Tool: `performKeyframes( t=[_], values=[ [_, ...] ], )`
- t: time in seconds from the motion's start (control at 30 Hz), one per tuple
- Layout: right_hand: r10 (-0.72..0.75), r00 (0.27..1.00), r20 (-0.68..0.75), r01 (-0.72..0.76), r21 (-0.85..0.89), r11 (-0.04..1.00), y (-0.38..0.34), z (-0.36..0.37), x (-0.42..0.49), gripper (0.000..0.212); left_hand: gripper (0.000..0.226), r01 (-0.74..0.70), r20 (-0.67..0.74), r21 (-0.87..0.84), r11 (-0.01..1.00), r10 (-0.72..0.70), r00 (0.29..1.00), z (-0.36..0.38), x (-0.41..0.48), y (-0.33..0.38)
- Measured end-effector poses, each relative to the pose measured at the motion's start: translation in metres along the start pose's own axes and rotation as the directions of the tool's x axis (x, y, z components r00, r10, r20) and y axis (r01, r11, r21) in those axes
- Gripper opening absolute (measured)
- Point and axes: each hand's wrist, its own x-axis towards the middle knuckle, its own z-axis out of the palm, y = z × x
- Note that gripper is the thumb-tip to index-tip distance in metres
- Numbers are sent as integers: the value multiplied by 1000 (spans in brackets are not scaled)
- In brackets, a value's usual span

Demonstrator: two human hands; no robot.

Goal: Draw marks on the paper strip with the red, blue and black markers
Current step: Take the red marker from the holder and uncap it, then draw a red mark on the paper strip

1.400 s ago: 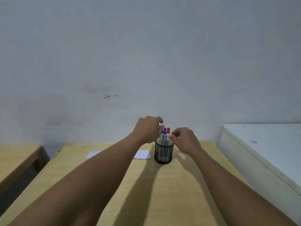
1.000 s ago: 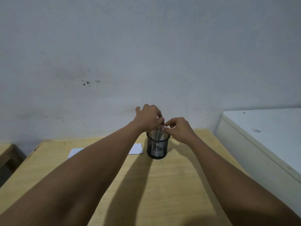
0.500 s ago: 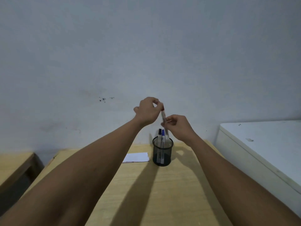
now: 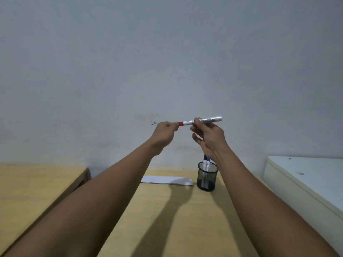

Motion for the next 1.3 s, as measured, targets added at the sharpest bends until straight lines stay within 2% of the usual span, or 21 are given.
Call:
performKeyframes(
  t=[0.23, 0.4, 0.57, 0.67, 0.8, 0.93, 1.0, 1.03, 1.1, 1.13, 1.2, 1.3],
  values=[
    [32, 997, 67, -36, 61, 998, 41, 44, -5, 4, 29, -9, -92, -96, 995, 1, 996, -35, -23, -16],
    [9, 980, 198, -1, -40, 999, 66, 61, 0, 5, 31, 196, -104, -128, 972, -209, 972, -75, -23, -29],
    [-2, 951, 310, 30, -86, 996, 96, 70, 10, 3, 34, 395, -124, -68, 916, -401, 908, -101, -13, -57],
    [4, 937, 350, 44, -127, 991, 113, 70, 15, 11, 31, 476, -105, -97, 874, -484, 869, -109, -9, -70],
    [47, 942, 332, -2, -134, 991, 133, 64, 25, 7, 31, 515, -79, -15, 857, -514, 854, -112, 1, -87],
    [56, 983, 173, -32, -136, 990, 155, 56, 36, 9, 26, 405, -81, -31, 914, -406, 910, -112, 9, -112],
    [64, 989, 131, -44, -155, 987, 166, 48, 41, 12, 20, 278, -130, 69, 958, -268, 955, -115, 13, -130],
    [73, 991, 116, -53, -167, 985, 172, 44, 43, 13, 18, 238, -160, 209, 948, -207, 965, -118, 16, -140],
    [93, 991, 98, -72, -205, 976, 185, 38, 46, 15, 17, 244, -199, 537, 807, -160, 967, -122, 21, -161],
    [100, 990, 100, -74, -234, 969, 192, 36, 47, 13, 16, 251, -202, 630, 735, -157, 967, -124, 23, -171],
    [113, 987, 116, -75, -291, 954, 207, 35, 47, 10, 12, 254, -199, 713, 654, -159, 967, -126, 26, -193],
    [138, 981, 140, -73, -392, 917, 228, 38, 50, 12, 9, 237, -190, 751, 616, -142, 971, -128, 29, -220]
  ],
)
